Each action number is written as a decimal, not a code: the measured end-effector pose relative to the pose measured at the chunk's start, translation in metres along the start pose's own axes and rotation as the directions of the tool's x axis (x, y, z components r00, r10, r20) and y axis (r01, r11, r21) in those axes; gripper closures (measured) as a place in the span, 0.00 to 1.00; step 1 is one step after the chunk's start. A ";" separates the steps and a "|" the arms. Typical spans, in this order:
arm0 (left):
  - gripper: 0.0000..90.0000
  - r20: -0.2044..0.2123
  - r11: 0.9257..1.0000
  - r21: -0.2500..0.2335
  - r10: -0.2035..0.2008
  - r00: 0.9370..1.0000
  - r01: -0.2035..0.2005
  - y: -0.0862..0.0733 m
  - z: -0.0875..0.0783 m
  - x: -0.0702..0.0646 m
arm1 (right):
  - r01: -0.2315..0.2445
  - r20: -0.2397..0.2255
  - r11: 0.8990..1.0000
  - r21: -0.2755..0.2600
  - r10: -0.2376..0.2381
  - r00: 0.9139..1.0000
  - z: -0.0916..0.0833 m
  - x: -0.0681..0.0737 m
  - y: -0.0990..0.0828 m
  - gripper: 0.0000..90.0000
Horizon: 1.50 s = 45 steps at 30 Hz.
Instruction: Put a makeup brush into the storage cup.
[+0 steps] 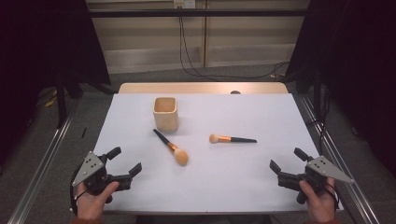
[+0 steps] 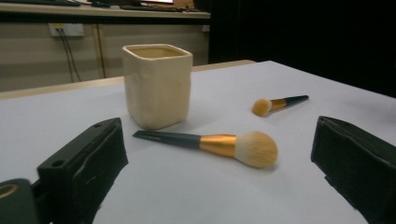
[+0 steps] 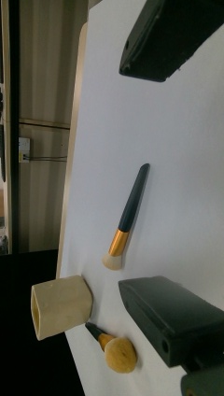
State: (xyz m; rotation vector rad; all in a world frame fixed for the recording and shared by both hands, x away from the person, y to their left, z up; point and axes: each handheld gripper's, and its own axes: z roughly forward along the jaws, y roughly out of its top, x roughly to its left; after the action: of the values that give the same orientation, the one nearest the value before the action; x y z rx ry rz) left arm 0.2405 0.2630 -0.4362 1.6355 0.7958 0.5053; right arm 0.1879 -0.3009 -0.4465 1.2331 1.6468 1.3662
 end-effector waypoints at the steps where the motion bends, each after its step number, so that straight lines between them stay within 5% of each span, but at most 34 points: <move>1: 0.04 -0.004 1.000 0.006 0.002 1.000 -0.002 0.000 0.001 0.000 | 0.000 0.000 1.000 0.000 0.000 1.000 0.000 0.000 0.000 0.00; 15: 0.04 -0.002 1.000 0.031 -0.006 1.000 0.006 0.001 0.000 -0.002 | -0.009 -0.013 1.000 0.016 0.009 1.000 0.002 0.001 0.000 0.00; 24: 0.04 0.030 0.999 0.019 0.044 0.999 -0.045 0.010 0.002 -0.005 | -0.006 -0.040 1.000 0.009 0.006 0.999 0.005 0.006 0.001 0.00; 45: 0.03 0.054 0.996 0.021 0.085 0.995 -0.086 0.030 0.025 -0.006 | -0.019 -0.037 1.000 0.019 0.019 0.999 0.007 0.003 0.000 0.00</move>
State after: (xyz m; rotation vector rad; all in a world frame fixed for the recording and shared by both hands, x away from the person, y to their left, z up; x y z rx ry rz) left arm 0.2607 0.2391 -0.4114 1.7030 0.6964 0.5126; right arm 0.1933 -0.2956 -0.4481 1.2438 1.6812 1.3960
